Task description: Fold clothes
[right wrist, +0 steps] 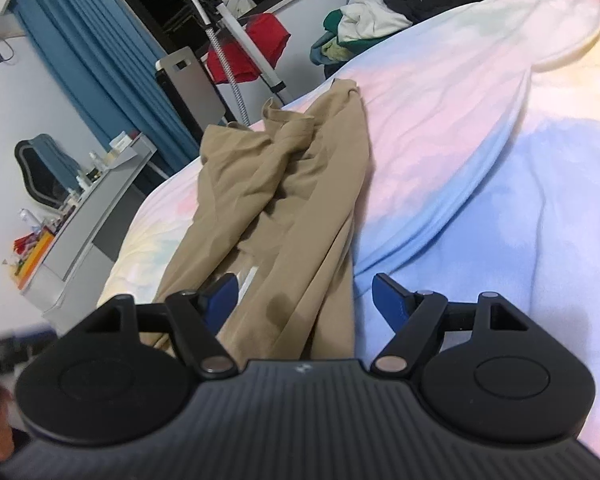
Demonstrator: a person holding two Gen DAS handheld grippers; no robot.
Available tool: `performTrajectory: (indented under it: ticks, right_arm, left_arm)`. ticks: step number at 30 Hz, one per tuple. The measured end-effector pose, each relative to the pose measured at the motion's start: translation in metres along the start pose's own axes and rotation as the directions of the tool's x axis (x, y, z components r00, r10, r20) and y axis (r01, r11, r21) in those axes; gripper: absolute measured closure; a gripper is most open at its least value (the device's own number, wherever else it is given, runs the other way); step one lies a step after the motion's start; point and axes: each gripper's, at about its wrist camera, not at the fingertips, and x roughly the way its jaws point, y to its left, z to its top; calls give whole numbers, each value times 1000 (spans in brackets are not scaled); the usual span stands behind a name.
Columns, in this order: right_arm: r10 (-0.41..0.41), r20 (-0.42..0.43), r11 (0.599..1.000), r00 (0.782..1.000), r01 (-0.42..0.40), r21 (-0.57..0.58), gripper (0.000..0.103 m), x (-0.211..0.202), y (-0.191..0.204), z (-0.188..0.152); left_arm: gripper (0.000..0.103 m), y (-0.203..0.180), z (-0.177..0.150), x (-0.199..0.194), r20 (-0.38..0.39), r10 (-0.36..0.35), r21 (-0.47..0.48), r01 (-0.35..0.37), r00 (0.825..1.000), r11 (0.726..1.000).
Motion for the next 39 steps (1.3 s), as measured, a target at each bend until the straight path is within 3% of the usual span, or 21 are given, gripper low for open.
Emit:
performTrajectory:
  ticks: [2, 7, 11, 16, 21, 24, 26, 31, 34, 37, 39]
  right_arm:
    - [10, 2, 1000, 1000, -10, 5, 27, -13, 4, -4]
    - [44, 14, 997, 999, -45, 63, 27, -57, 11, -17]
    - [55, 108, 991, 993, -68, 118, 27, -108, 11, -30]
    - [-39, 48, 991, 998, 32, 130, 26, -122, 5, -53]
    - [-63, -39, 994, 997, 66, 91, 26, -101, 11, -58]
    - [-75, -70, 995, 995, 79, 61, 26, -91, 15, -61]
    - [-78, -86, 996, 993, 82, 45, 26, -88, 16, -64]
    - [-65, -84, 996, 994, 69, 51, 26, -90, 13, -67]
    - [-82, -100, 994, 992, 89, 66, 26, -87, 8, -68]
    - [-76, -121, 994, 990, 85, 68, 26, -81, 5, -68]
    - [-69, -133, 995, 989, 78, 65, 26, -78, 6, -69]
  left_arm:
    - [26, 16, -16, -4, -40, 10, -26, -11, 999, 1000]
    - [25, 17, -33, -1, -117, -53, 28, 57, 992, 998]
    - [25, 18, -46, 1, -181, -100, 67, 114, 978, 991]
    - [28, 11, -60, 0, -250, -126, 141, 165, 960, 976]
    - [53, -22, -68, -11, -283, -72, 295, 158, 956, 942]
    - [84, -42, -73, -18, -298, -38, 384, 156, 954, 910]
    - [96, -54, -73, -25, -285, 10, 429, 118, 959, 896]
    - [98, -91, -69, -76, -145, 84, 546, 9, 986, 838]
    - [98, -115, -70, -109, -65, 59, 559, -12, 996, 829]
    - [98, -143, -71, -118, -39, 0, 538, 21, 999, 842]
    - [98, -162, -76, -116, -37, -40, 548, 53, 999, 835]
